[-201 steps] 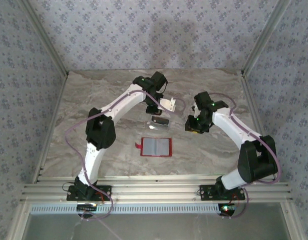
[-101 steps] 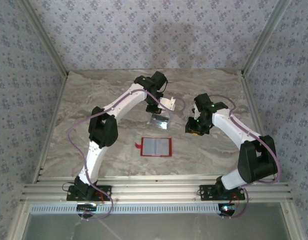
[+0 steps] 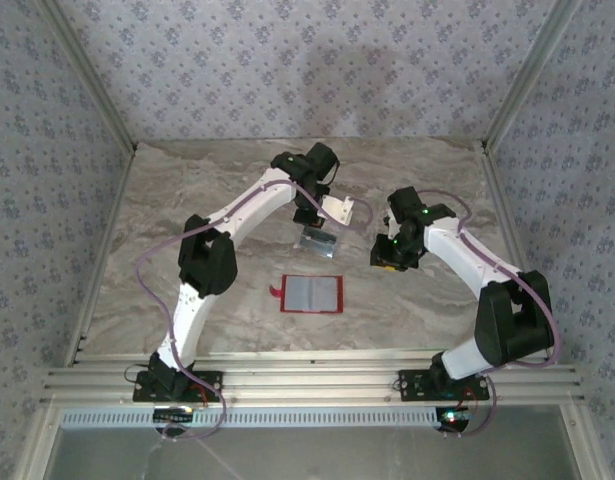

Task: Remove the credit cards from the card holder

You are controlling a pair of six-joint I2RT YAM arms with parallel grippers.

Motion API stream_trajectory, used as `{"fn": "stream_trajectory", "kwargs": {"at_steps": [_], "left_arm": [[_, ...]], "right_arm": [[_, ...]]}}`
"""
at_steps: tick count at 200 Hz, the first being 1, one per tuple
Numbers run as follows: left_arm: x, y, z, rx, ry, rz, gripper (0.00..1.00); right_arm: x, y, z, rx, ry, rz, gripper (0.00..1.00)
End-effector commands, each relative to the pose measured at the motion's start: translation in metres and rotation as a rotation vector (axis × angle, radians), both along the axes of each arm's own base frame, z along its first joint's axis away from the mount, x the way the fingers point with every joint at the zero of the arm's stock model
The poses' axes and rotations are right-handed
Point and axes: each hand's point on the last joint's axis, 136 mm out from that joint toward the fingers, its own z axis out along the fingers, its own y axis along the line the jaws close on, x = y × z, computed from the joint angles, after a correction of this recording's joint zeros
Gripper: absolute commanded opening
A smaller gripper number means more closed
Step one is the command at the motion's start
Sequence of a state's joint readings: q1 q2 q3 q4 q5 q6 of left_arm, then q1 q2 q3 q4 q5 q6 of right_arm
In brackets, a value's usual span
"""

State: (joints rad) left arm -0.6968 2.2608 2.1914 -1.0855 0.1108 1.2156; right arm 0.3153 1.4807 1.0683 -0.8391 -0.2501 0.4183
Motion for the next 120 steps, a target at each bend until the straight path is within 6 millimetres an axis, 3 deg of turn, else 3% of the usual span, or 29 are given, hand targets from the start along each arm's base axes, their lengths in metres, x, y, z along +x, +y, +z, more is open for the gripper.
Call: {"fn": "stream_trajectory", "kwargs": {"at_steps": [1,40,120], "left_arm": [[0.008,-0.005,0.017,-0.014,-0.055,-0.024,0.0],[0.01,-0.007,0.014,-0.013,-0.053,-0.03,0.0],[0.006,0.0,-0.03,0.054,0.072,-0.015,0.0]], "right_arm": [[-0.006,-0.003,0.003,0.0,0.008,0.01,0.29],[-0.005,-0.003,0.003,0.004,0.007,0.008,0.29],[-0.007,-0.006,0.0,0.004,0.015,0.004,0.29]]}}
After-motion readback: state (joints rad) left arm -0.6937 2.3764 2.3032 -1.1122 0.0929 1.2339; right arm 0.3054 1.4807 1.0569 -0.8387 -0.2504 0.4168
